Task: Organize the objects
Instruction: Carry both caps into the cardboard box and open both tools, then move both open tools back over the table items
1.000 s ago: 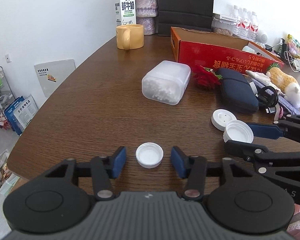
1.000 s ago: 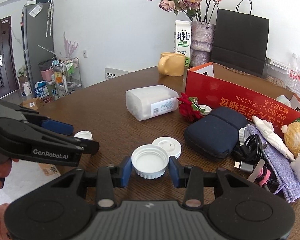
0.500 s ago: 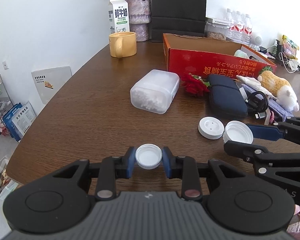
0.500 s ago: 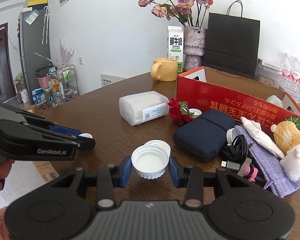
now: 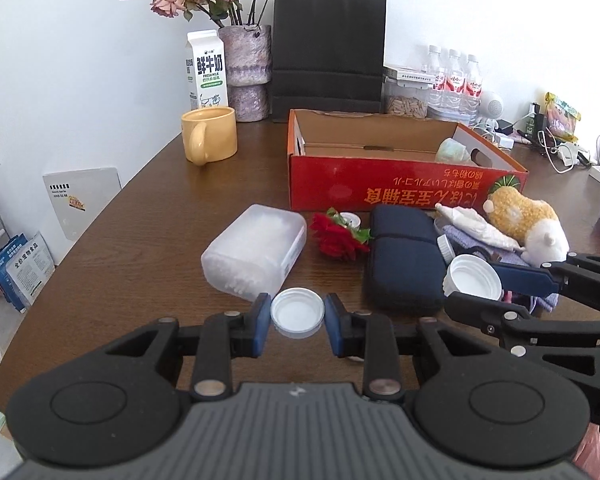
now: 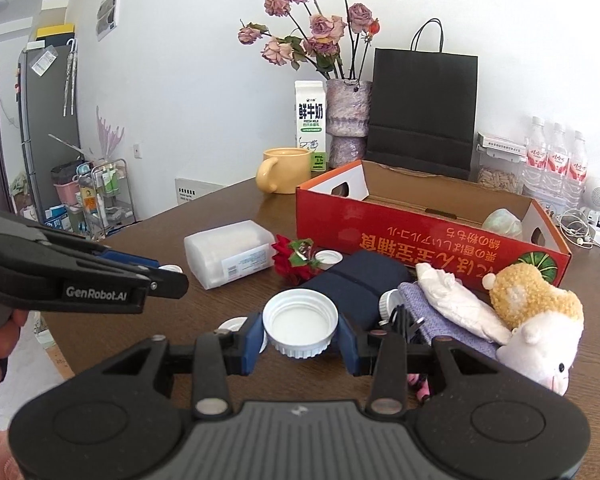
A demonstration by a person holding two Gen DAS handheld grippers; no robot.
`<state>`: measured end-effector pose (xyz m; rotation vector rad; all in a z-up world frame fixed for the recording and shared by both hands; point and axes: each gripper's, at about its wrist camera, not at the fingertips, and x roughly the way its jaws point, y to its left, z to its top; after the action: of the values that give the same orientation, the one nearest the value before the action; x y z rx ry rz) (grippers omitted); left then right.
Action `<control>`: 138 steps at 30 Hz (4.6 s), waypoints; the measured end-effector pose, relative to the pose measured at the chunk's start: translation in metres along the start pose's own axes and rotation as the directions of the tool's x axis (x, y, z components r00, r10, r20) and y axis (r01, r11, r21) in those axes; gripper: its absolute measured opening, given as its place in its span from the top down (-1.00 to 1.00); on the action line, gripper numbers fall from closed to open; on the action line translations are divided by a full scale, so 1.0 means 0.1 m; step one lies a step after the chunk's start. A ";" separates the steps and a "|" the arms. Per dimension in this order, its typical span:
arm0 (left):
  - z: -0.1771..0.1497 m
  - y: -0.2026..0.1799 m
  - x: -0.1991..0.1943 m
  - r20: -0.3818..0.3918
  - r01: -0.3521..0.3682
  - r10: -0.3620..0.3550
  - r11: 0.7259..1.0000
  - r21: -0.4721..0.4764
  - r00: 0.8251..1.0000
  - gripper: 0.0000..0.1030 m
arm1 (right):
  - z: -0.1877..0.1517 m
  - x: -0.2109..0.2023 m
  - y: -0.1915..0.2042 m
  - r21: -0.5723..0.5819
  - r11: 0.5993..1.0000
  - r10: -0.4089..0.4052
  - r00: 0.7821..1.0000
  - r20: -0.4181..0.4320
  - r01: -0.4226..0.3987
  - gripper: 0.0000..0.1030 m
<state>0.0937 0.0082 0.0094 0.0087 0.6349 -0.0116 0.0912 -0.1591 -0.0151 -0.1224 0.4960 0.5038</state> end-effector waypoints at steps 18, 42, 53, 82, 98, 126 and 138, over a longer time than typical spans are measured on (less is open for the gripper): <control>0.90 -0.49 0.69 0.096 0.040 -0.043 0.999 0.035 0.994 0.42 | 0.55 0.42 -0.88 0.006 0.998 -0.068 0.993 0.101 0.067 0.24; 1.77 -0.75 1.97 0.122 0.025 -0.021 0.999 -0.029 0.992 0.42 | 1.14 1.37 -1.86 0.110 0.984 -0.146 0.988 0.040 0.141 0.24; 1.71 -0.71 2.11 0.085 0.012 -0.008 0.999 -0.050 0.996 -1.00 | 1.05 1.53 -1.87 0.097 0.973 -0.209 0.978 -0.023 0.210 -0.80; 1.53 -0.77 1.54 0.100 -0.007 0.009 1.000 -0.014 0.995 -1.00 | 0.97 1.05 -1.65 0.083 0.966 -0.249 0.968 0.031 0.246 -0.95; 1.08 -0.68 0.68 0.111 -0.037 0.038 0.999 -0.014 0.993 -1.00 | 0.57 0.27 -1.36 0.086 0.960 -0.270 0.963 0.015 0.267 -0.96; 0.13 -0.50 0.08 -0.020 -0.042 0.041 0.999 -0.018 0.999 -1.00 | -0.12 -0.40 -0.93 0.098 0.962 -0.251 0.966 -0.063 0.256 -0.97; -0.06 -0.49 0.31 -0.095 -0.044 0.042 0.999 -0.020 0.995 -1.00 | -0.27 -0.32 -1.05 0.126 0.952 -0.266 0.958 -0.106 0.278 -0.97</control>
<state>0.1139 -0.0413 -0.0143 0.0018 0.7290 0.0378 0.1073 -0.2706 -0.0238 -0.0769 0.5888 0.1923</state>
